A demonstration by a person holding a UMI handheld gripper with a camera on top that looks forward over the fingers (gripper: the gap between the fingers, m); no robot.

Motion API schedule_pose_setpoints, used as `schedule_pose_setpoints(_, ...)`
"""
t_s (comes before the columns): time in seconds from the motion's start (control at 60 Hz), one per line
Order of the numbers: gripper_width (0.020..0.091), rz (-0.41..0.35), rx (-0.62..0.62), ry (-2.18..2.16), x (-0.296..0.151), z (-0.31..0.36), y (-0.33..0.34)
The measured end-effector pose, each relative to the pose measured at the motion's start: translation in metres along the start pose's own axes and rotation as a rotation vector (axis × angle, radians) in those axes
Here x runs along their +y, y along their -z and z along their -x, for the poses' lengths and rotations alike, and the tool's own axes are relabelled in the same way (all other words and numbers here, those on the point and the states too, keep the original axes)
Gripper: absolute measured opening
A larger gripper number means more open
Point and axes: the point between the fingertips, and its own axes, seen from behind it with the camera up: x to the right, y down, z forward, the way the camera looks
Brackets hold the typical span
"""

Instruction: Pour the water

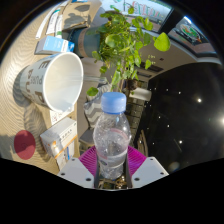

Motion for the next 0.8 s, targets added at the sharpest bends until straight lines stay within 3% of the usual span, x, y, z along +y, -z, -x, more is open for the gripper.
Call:
schedule_pose_setpoints(0.2, 0.0366, -0.037, 0.022, 0.235, -0.012, 0.009, -0.003)
schedule_pose_setpoints(0.417, 0.0365, -0.055, 0.000, 0.197, -0.011, 0.008, 0.003)
schedule_pose_setpoints(0.567, 0.0366, -0.080, -0.036, -0.072, -0.006, -0.012, 0.017)
schedule_pose_setpoints(0.8, 0.0370, -0.132, -0.192, -0.737, 0.010, -0.040, 0.049)
